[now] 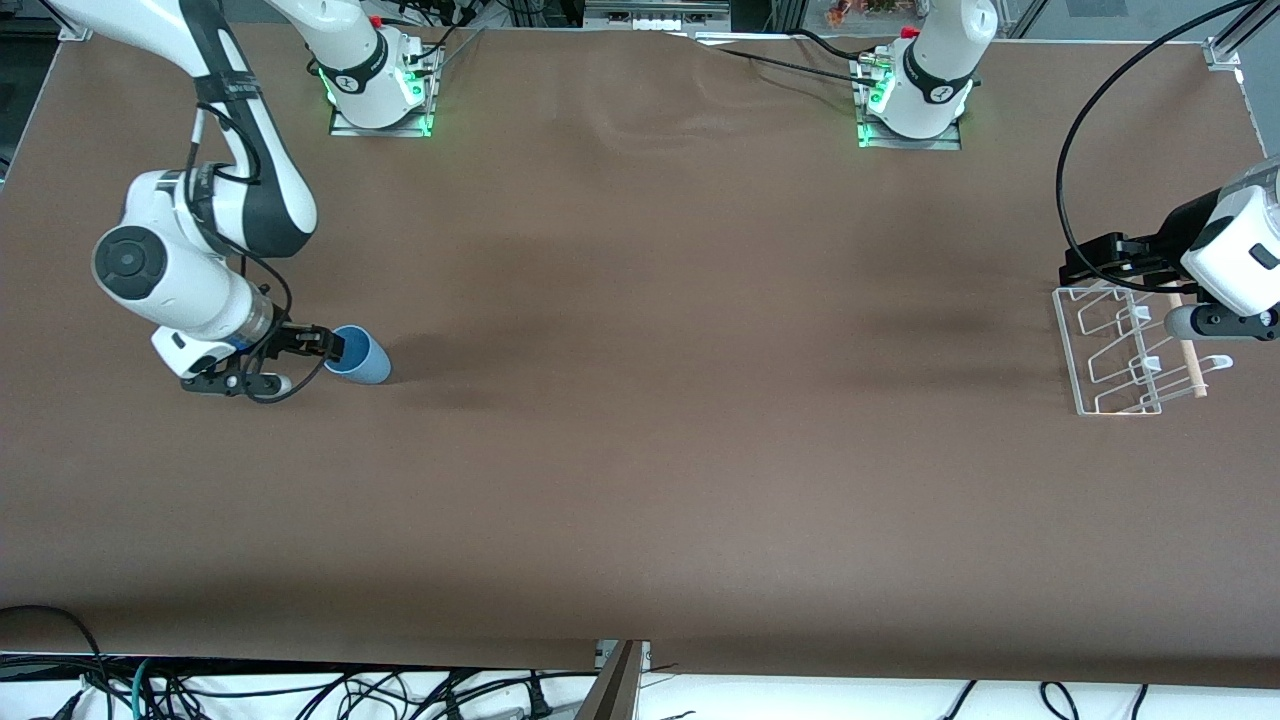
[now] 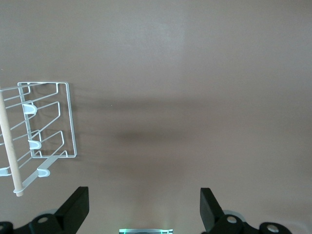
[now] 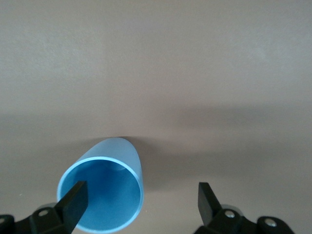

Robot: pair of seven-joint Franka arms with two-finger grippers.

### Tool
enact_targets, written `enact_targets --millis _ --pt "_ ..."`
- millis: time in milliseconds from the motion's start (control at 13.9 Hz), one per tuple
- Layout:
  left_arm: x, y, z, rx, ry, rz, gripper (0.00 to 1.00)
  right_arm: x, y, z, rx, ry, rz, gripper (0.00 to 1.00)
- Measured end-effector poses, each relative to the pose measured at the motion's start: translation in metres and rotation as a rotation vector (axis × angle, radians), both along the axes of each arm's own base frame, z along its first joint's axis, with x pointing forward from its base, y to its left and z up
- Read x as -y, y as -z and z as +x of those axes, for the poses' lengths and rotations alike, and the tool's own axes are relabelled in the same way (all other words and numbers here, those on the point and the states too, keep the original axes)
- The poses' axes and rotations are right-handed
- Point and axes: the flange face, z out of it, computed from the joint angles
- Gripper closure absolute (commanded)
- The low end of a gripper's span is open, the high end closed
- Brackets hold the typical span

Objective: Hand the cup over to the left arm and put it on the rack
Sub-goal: 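Reach the right gripper down to the blue cup and close on it, then lift the cup with the right gripper while the left gripper approaches it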

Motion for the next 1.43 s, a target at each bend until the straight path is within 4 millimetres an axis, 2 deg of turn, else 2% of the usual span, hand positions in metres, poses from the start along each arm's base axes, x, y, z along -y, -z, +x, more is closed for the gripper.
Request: enact_targets --millis 143,215,359,430,502,574,861,1076,1291,1435 --pt "-0.003 0.001 0.000 -0.002 -0.006 0.000 0.00 0.000 0.013 -0.009 -0.003 0.002 0.001 0.02" --pt "-0.005 0.001 0.001 -0.002 -0.008 0.000 0.00 0.000 0.019 -0.012 -0.004 0.002 0.001 0.11" --pt "-0.004 0.001 0.001 -0.002 -0.004 0.000 0.00 0.000 0.031 -0.015 -0.006 0.002 0.002 0.62" --pt "-0.003 0.002 0.001 -0.003 0.000 -0.002 0.00 0.000 0.037 -0.014 -0.001 0.002 0.003 0.81" --pt "-0.002 0.003 0.001 -0.005 0.003 -0.005 0.00 0.000 0.041 -0.013 0.007 0.001 0.004 0.96" --pt "-0.001 0.004 0.002 -0.007 0.005 -0.011 0.00 -0.001 0.043 -0.012 0.015 -0.001 0.005 1.00" --pt "0.007 0.009 0.003 -0.013 0.024 -0.016 0.00 -0.003 0.043 -0.008 0.037 -0.004 0.008 1.00" --pt "0.020 0.011 0.004 -0.013 0.117 -0.045 0.00 -0.003 0.034 0.000 0.062 -0.004 0.010 1.00" --pt "0.019 0.019 0.009 -0.001 0.308 -0.094 0.00 -0.006 0.009 0.018 0.058 -0.005 0.007 1.00" --pt "0.020 0.027 0.013 0.010 0.444 -0.171 0.00 -0.020 -0.025 0.036 0.026 -0.021 0.001 1.00"
